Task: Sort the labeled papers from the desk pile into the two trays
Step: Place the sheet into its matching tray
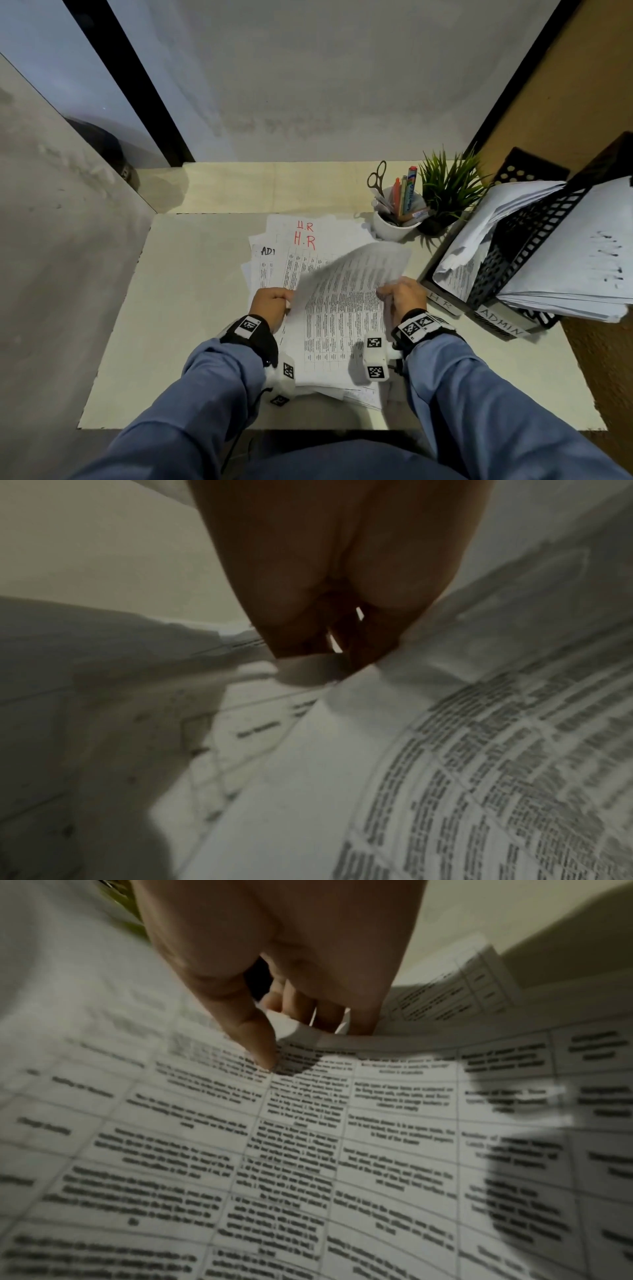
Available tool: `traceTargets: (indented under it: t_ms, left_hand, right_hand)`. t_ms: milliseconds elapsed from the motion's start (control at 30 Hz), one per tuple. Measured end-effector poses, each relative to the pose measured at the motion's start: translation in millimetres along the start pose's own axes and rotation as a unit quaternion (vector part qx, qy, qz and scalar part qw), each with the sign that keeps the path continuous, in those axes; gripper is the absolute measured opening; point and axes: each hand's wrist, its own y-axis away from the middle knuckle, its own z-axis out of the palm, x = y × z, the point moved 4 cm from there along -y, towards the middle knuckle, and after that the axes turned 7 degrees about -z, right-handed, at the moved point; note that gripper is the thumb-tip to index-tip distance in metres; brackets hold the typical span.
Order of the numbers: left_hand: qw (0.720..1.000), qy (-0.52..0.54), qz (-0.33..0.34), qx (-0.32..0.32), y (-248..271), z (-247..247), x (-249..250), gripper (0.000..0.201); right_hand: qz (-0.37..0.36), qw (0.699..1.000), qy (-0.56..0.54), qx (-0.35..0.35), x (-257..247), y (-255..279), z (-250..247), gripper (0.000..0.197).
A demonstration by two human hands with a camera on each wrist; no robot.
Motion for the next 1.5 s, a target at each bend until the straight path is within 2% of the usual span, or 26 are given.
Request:
traceTargets:
  t_ms: [67,133,200,267,400,500,633,800,933,1233,1267,1333,1433,1500]
  left_hand:
    - [0.998,-0.055,0.022,0.023,0,1,4,0.043]
    - [0.991,-0.089,0.022,0.098,-1,-6,9,0.049]
    - [0.983,-0.114,0.010,0.142,1,-12,12,0.042]
    - [0.980,-0.131,-0.008,0.151,-4,-14,8,0.025]
    - [0.981,-0.113,-0.016,0.156,3,-14,10,0.029]
    - [0.983,-0.092,0.009,0.158,6,-13,14,0.027]
    - [0.970,-0.160,0.042,0.176,9,-18,19,0.029]
    - [0.963,-0.208,0.067,0.160,13,-23,23,0.035]
    - [0.956,-0.235,0.106,0.141,19,-24,21,0.031]
    - [0.931,-0.299,0.182,0.105,26,-16,21,0.036]
    - [0.932,-0.288,0.193,0.103,27,-15,22,0.033]
    - [0.952,-0.227,0.185,0.086,30,-11,25,0.024]
    - [0.976,-0.125,0.169,0.054,44,-2,32,0.035]
    - [0.984,-0.075,0.157,0.036,48,1,31,0.035]
  right_hand:
    - [0.006,0.999,0.037,-0.024,0,3,3,0.037]
    - [0.009,0.993,0.107,-0.050,0,4,2,0.028]
    - [0.018,0.989,0.136,-0.055,3,3,2,0.022]
    - [0.027,0.989,0.133,-0.054,9,3,4,0.023]
    - [0.014,0.997,0.060,-0.047,6,9,5,0.031]
    - [0.006,0.998,0.047,-0.047,6,9,6,0.034]
    - [0.021,0.998,0.045,-0.047,11,7,4,0.032]
    - [0.024,0.995,0.078,-0.049,12,4,1,0.027]
    - [0.014,0.996,0.084,-0.039,10,8,1,0.030]
    - [0.011,0.997,0.063,-0.031,19,6,-2,0.034]
    - [0.009,0.998,0.052,-0.029,19,8,-2,0.034]
    - [0.009,0.999,0.027,-0.018,18,10,-2,0.034]
    - [0.027,0.999,0.029,-0.001,14,10,-4,0.027]
    - [0.040,0.998,0.043,0.004,13,7,-7,0.023]
